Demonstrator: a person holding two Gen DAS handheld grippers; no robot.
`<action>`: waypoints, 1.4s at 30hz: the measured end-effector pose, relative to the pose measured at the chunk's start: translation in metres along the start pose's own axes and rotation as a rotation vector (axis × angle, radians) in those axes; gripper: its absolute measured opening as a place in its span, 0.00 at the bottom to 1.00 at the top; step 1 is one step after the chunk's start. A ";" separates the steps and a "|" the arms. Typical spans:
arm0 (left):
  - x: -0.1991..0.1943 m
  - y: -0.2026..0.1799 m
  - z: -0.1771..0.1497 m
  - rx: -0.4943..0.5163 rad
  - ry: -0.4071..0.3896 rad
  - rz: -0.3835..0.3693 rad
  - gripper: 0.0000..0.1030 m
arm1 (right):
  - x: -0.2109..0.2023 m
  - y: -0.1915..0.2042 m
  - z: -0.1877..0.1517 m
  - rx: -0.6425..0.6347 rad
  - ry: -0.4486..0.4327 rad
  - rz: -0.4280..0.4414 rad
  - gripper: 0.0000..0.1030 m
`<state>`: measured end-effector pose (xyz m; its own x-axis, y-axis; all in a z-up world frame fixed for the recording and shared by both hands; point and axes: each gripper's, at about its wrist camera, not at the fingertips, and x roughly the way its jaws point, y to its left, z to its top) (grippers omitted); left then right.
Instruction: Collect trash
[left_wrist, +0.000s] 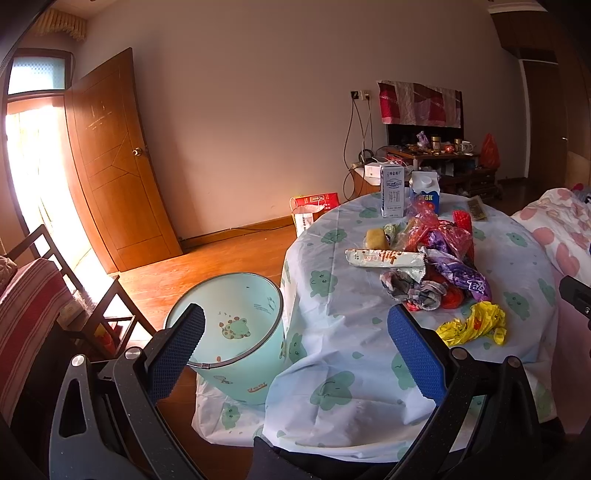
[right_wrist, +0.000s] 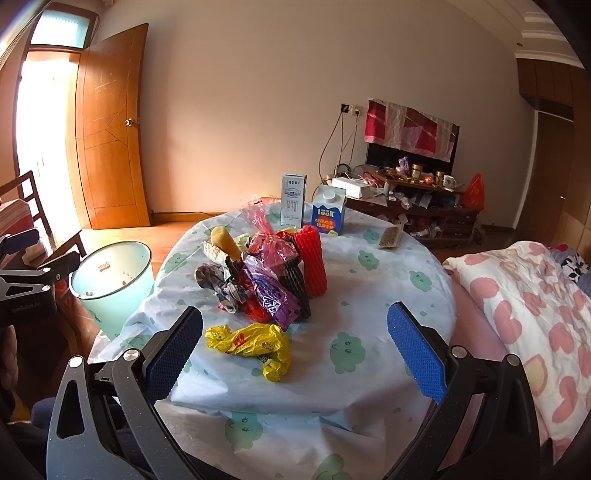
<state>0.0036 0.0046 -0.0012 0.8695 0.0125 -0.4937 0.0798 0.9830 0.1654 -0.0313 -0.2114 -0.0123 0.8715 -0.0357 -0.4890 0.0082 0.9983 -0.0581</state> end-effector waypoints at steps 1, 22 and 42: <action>0.000 0.000 0.000 0.000 0.000 -0.001 0.94 | 0.000 0.000 0.000 0.000 0.001 0.001 0.96; 0.005 0.002 -0.003 0.001 0.009 0.008 0.94 | 0.007 -0.008 -0.004 0.015 0.017 -0.007 0.96; 0.036 -0.029 -0.015 0.039 0.046 -0.038 0.94 | 0.030 -0.027 -0.014 0.008 0.011 -0.076 0.96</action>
<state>0.0253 -0.0210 -0.0362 0.8424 -0.0155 -0.5386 0.1320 0.9751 0.1783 -0.0126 -0.2403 -0.0379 0.8626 -0.1120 -0.4933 0.0782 0.9930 -0.0887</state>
